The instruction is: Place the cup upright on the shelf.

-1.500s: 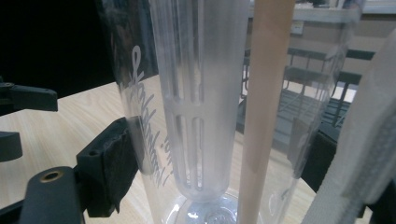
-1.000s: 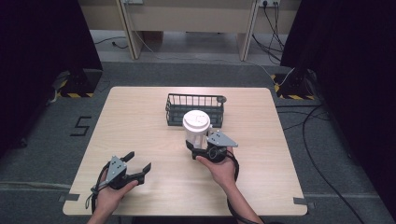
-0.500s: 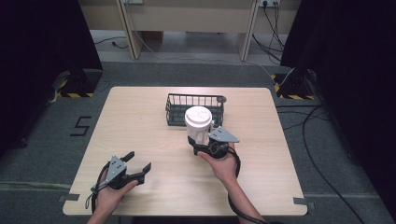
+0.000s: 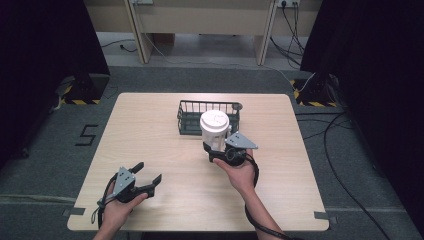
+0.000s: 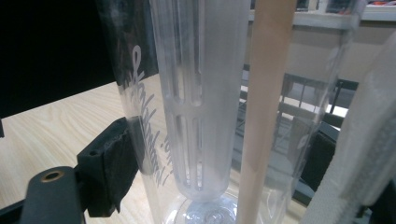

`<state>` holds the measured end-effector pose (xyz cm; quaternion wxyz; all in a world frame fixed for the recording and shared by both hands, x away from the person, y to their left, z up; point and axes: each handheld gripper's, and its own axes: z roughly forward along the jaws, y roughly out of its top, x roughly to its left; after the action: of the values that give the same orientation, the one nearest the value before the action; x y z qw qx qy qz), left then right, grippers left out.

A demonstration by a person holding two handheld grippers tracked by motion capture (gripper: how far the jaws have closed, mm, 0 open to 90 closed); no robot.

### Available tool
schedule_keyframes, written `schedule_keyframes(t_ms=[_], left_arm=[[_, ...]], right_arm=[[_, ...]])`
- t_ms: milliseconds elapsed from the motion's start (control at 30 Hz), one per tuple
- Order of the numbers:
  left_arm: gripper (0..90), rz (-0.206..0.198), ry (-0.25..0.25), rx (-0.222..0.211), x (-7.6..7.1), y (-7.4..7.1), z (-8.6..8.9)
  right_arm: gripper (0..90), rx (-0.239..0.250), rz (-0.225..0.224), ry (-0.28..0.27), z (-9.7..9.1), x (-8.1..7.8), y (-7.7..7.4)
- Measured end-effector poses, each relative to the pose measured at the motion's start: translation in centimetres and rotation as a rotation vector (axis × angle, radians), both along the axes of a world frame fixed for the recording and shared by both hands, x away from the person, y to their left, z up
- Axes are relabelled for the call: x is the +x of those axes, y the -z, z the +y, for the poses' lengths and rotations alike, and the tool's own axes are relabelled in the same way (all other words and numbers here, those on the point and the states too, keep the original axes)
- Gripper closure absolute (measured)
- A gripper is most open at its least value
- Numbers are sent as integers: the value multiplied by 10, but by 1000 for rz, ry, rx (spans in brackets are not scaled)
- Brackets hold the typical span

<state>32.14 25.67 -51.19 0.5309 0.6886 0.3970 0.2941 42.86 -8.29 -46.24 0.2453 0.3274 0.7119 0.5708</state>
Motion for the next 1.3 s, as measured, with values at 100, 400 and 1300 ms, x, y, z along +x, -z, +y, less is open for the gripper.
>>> schedule_keyframes(t_ms=[100,400,1300], left_arm=[[172,0,0,0,0,0,0],[172,-7,-4,4,0,0,0],[173,-3,0,-4,0,-1,1]], right_arm=[[188,2,-4,5,-1,2,-3],[188,1,-12,18,-2,6,-10],[188,0,-12,48,-5,21,-20]])
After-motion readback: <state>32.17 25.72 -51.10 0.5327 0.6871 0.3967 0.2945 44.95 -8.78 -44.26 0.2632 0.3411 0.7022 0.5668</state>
